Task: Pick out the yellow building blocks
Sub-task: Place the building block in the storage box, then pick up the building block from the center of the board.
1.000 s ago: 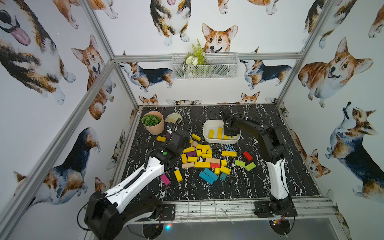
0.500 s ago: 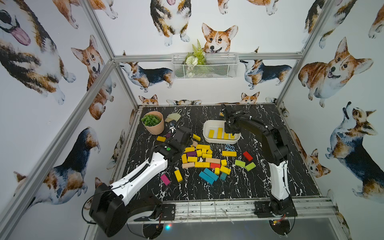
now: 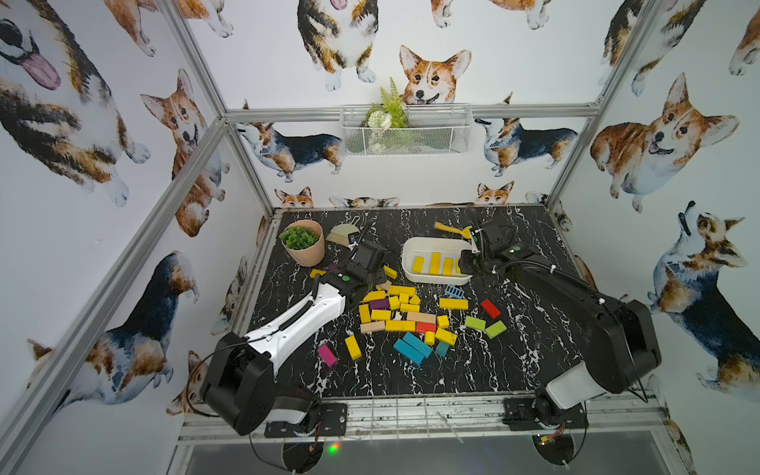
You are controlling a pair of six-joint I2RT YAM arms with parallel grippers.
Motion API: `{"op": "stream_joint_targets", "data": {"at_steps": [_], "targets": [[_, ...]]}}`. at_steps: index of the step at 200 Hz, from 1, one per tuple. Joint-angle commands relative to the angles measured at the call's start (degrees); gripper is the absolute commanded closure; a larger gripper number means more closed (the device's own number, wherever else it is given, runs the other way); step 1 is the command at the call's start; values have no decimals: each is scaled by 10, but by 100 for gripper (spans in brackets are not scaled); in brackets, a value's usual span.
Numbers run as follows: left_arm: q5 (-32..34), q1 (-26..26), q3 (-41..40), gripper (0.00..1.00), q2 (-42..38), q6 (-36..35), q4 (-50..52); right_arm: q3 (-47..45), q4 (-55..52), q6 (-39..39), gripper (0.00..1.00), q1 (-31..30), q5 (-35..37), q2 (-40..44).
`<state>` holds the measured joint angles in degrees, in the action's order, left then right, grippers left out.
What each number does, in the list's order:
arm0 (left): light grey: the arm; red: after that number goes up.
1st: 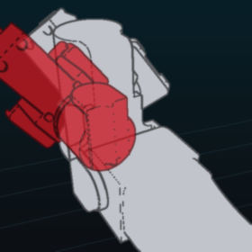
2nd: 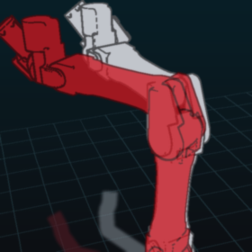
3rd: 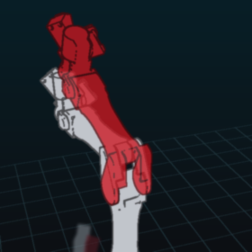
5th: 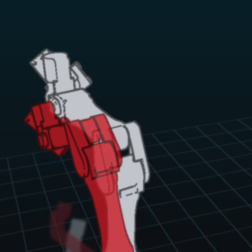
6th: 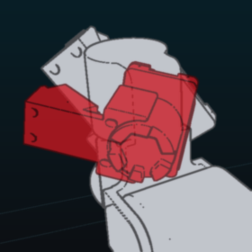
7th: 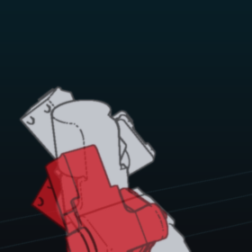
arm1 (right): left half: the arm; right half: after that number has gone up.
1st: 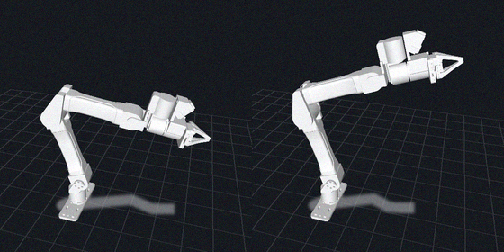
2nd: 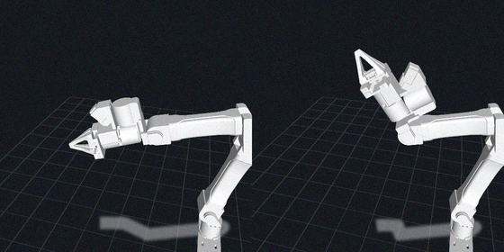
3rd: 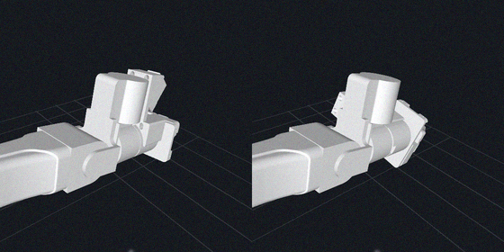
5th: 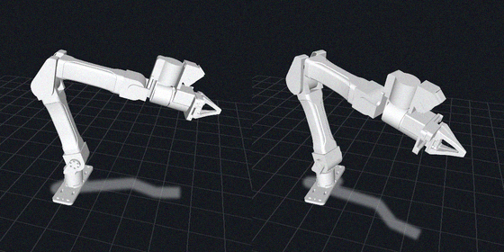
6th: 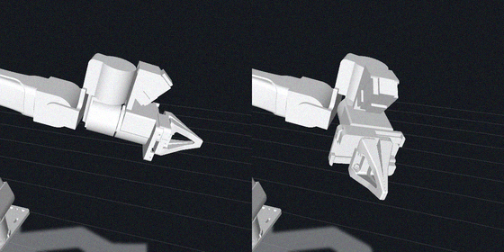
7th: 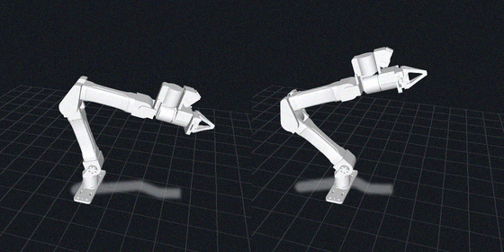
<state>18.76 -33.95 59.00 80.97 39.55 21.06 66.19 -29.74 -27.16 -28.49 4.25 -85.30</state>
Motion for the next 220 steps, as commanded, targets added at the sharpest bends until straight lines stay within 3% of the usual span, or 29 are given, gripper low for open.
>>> {"op": "stream_joint_targets", "data": {"at_steps": [1, 39, 58, 118, 179, 220], "targets": [[-30, 10, 13, 43, 24, -8, 24, -60, 11, -14, 56, 1, 20, 68], [-93, 13, 29, 43, 91, -26, 47, -130, 35, -37, 56, 1, 30, 143], [-78, 13, 37, 43, 115, -4, 77, -134, 33, -40, 56, 1, 40, 142], [-38, 11, -17, 48, 79, -14, 142, -126, 40, -46, 56, 1, 31, 124], [-91, 19, -42, 48, 80, -16, 116, -113, 46, -37, 56, 1, 12, 107], [-102, 31, -37, 48, 113, -10, 112, -118, 30, -31, 56, 1, 42, 129]]}}
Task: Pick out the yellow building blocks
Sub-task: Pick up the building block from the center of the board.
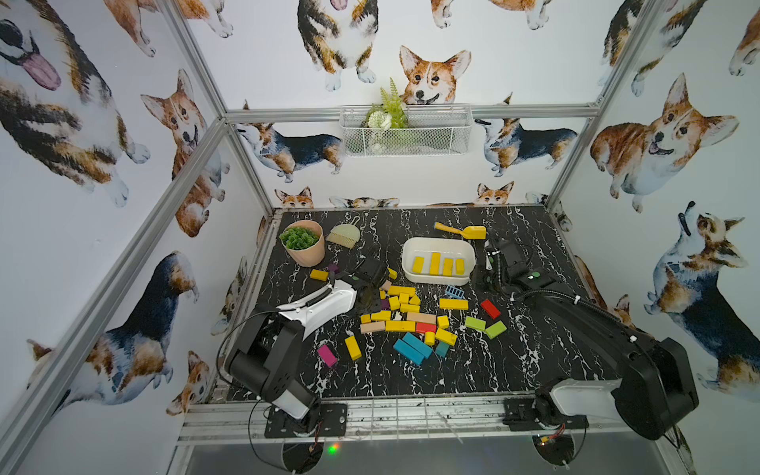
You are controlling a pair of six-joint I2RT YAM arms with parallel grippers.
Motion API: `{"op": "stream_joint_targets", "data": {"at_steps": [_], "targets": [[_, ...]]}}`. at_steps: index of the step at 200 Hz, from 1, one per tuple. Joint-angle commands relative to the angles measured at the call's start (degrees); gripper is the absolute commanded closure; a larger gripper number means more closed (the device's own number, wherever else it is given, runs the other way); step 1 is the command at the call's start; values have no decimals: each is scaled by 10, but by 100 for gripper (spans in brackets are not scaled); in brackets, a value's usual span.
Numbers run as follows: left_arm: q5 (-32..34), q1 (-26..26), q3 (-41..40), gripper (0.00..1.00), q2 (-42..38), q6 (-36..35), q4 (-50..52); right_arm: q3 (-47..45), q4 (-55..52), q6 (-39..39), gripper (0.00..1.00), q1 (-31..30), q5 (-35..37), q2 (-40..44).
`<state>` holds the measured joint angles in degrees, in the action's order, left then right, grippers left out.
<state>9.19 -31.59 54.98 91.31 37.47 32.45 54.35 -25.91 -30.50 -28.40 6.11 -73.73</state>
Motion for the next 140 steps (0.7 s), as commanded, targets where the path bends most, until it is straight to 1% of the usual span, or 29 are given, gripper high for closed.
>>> {"op": "stream_joint_targets", "data": {"at_steps": [1, 27, 74, 140], "targets": [[-6, 8, 3, 48, 10, 11, -3, 0, -10, 2, 56, 0, 25, 14], [1, 9, -7, 49, 10, 21, -9, -11, -13, -1, 56, 0, 37, 29], [3, 10, -29, 54, 9, 39, -16, -19, -11, -11, 56, 0, 35, 27], [9, 14, -42, 58, 17, 35, -33, -16, -13, -13, 56, 0, 30, 23]]}}
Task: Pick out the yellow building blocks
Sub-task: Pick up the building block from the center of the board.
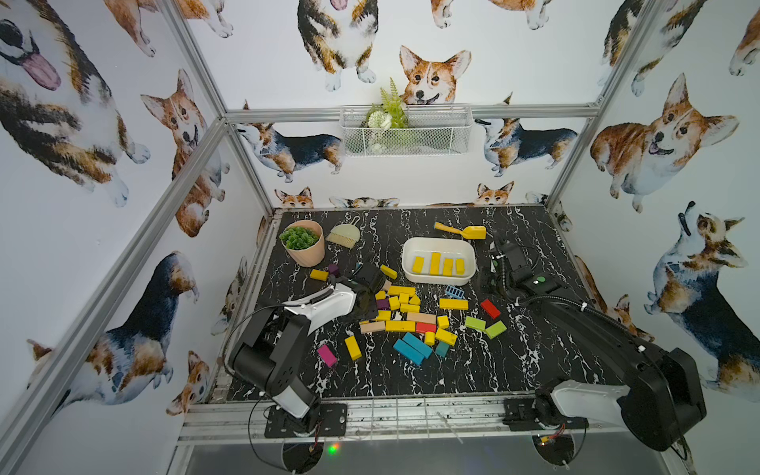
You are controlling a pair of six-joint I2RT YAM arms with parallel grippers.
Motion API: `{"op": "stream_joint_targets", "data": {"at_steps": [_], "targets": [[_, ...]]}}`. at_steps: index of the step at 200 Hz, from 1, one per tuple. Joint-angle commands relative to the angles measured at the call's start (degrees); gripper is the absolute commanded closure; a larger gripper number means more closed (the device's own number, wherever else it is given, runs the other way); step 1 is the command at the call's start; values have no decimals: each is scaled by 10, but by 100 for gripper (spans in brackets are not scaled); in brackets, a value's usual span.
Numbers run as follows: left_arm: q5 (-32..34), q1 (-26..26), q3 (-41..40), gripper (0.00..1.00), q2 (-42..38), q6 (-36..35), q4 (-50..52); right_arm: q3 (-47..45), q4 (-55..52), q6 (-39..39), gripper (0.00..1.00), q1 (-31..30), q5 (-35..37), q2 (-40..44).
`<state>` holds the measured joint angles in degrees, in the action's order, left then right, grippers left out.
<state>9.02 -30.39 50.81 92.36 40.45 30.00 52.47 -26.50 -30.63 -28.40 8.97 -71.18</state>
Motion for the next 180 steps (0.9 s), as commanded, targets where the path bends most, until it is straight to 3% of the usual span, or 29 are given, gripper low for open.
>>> {"op": "stream_joint_targets", "data": {"at_steps": [1, 55, 94, 134, 180], "targets": [[11, 2, 0, 58, 7, 5, -8, 2, -7, -12, 56, 0, 2, -2], [14, 7, 3, 71, 16, -7, -8, -3, -10, -14, 56, -1, 7, 4], [37, 5, 38, 79, -48, -36, 31, -1, -24, -8, 56, 0, 19, 12], [38, -16, 136, 79, -68, -79, 67, -19, -18, -26, 56, 0, 14, 22], [86, -104, 316, 80, 30, -123, 111, -38, -23, -23, 56, 2, 26, 43]]}}
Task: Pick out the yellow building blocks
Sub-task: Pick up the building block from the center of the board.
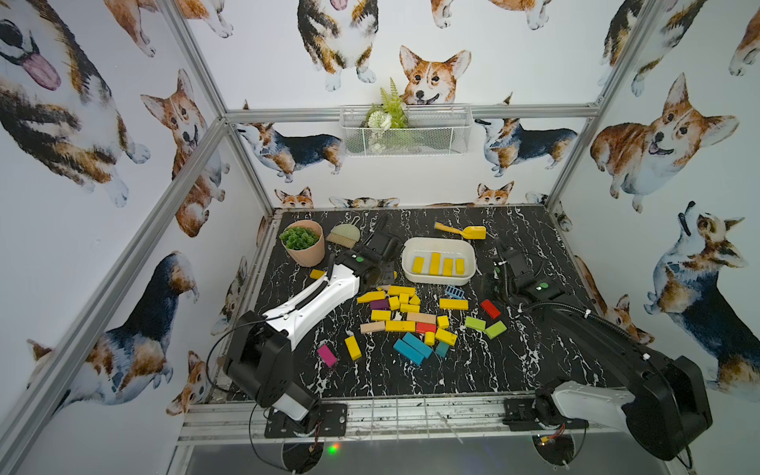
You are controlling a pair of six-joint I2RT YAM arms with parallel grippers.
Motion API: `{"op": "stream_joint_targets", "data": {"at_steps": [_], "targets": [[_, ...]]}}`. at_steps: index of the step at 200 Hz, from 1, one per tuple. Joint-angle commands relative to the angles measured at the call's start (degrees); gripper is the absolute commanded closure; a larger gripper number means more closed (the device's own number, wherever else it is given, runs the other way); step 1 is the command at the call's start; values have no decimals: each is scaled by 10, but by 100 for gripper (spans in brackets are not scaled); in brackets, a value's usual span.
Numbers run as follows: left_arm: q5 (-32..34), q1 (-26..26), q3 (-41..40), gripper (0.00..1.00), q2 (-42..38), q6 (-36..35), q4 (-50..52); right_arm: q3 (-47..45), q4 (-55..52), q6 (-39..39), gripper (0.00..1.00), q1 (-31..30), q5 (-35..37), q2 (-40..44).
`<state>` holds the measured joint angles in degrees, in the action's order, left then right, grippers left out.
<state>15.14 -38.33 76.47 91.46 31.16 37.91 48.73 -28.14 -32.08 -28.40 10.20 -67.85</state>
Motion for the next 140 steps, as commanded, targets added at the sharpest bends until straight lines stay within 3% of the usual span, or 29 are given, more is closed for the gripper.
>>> {"op": "stream_joint_targets", "data": {"at_steps": [1, 41, 140], "targets": [[24, -26, 62, 80, 44, -30, 31, 0, -7, -8, 56, 2, 14, 10], [-48, -49, 177, 82, 149, -46, 10, -14, -19, -6, 56, 3, 31, 55], [-42, -53, 424, 82, 376, -110, 85, -50, -14, -26, 57, 3, 17, 85]]}}
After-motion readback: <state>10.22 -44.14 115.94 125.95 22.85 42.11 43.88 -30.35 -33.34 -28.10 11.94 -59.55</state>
